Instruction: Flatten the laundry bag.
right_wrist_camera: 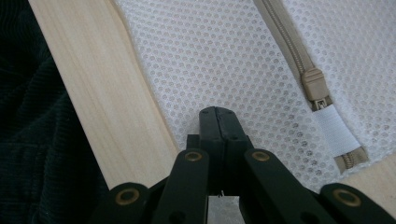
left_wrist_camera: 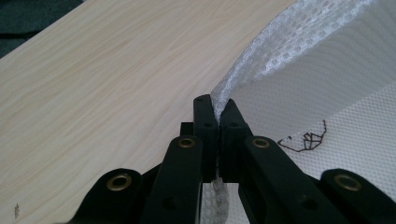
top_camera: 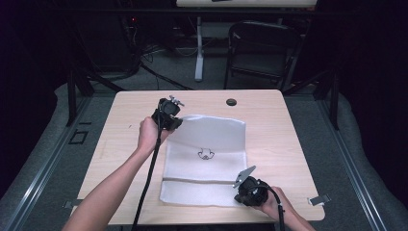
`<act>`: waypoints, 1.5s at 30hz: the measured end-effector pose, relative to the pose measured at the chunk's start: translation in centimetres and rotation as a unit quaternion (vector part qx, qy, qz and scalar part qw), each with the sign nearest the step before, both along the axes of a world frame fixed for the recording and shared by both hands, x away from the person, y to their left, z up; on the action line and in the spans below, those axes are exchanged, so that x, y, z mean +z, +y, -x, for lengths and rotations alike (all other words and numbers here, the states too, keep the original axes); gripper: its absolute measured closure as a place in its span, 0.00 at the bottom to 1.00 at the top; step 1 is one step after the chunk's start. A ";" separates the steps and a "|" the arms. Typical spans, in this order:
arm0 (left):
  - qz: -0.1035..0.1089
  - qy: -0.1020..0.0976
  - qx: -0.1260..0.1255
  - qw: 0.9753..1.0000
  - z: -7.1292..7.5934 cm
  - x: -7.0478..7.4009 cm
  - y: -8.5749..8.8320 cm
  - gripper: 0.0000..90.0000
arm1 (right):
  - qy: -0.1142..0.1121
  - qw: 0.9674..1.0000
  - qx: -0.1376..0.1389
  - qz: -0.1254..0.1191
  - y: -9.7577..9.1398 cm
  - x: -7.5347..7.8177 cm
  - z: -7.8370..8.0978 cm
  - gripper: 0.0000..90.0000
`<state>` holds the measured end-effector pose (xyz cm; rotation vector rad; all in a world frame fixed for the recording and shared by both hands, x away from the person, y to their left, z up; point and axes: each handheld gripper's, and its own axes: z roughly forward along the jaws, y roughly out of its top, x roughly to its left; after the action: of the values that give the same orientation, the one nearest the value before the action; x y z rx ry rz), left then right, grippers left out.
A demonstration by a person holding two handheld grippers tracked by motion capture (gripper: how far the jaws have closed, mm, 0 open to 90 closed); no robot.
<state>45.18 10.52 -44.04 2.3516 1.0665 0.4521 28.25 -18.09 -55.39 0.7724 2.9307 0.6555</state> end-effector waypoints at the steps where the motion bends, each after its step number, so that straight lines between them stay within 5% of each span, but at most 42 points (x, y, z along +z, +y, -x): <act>1: -0.002 0.001 0.002 1.000 -0.1 -0.1 0.0 0.99 | 0.002 1.000 0.001 0.000 0.0 0.0 0.1 1.00; 24: -0.005 0.010 0.035 0.999 -2.9 -3.3 -0.2 0.99 | 0.008 1.000 0.021 0.012 -0.2 0.1 1.5 1.00; 26: -0.008 0.010 0.038 0.999 -3.1 -3.5 -0.3 0.99 | 0.004 0.999 0.031 0.028 -0.2 0.3 1.4 1.00; 30: -0.007 0.017 0.042 0.999 -3.6 -4.2 -0.3 0.98 | 0.019 1.000 0.016 -0.003 -0.3 -0.1 1.4 1.00; 36: -0.008 0.029 0.052 0.998 -4.4 -5.2 0.3 0.97 | 0.026 0.999 0.022 0.008 -0.5 0.1 1.0 1.00; 39: 0.000 0.022 0.056 0.998 -4.8 -5.4 0.5 0.85 | 0.037 0.999 0.008 -0.016 -0.5 -0.1 0.9 1.00; 44: 0.027 0.002 0.054 0.998 -4.6 -5.0 0.8 0.49 | 0.037 0.999 0.010 -0.013 -0.8 0.2 0.6 1.00; 45: 0.037 -0.001 0.053 0.998 -4.4 -4.9 0.8 0.42 | 0.034 0.999 0.002 -0.029 -0.9 0.5 0.6 1.00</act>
<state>49.63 11.34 -48.90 2.2369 1.1901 0.4450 27.70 -19.02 -54.92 0.8099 2.9873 0.7326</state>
